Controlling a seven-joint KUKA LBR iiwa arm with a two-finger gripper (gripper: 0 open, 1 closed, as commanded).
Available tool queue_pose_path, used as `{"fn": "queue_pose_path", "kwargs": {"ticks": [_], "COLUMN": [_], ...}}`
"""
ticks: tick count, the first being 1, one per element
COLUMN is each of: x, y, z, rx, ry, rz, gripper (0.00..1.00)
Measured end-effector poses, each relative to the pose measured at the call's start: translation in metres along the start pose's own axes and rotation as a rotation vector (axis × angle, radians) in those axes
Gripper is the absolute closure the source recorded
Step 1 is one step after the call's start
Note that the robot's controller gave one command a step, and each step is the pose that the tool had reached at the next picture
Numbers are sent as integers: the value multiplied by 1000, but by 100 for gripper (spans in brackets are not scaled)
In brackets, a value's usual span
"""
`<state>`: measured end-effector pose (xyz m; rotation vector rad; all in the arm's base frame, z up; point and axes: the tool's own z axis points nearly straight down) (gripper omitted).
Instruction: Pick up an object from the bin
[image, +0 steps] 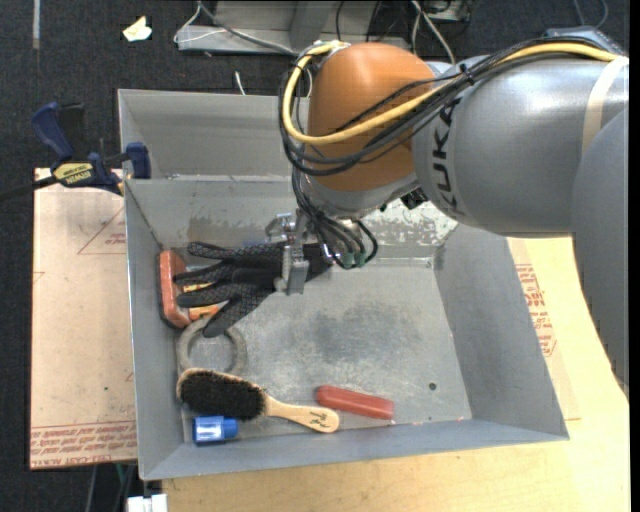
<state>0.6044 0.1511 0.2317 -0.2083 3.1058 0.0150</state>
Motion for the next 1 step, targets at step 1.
{"fn": "queue_pose_path", "kwargs": {"ticks": [1], "x": [-18], "y": [15], "z": [62], "rx": [0], "ry": [-10], "rz": [-145], "gripper": [100]}}
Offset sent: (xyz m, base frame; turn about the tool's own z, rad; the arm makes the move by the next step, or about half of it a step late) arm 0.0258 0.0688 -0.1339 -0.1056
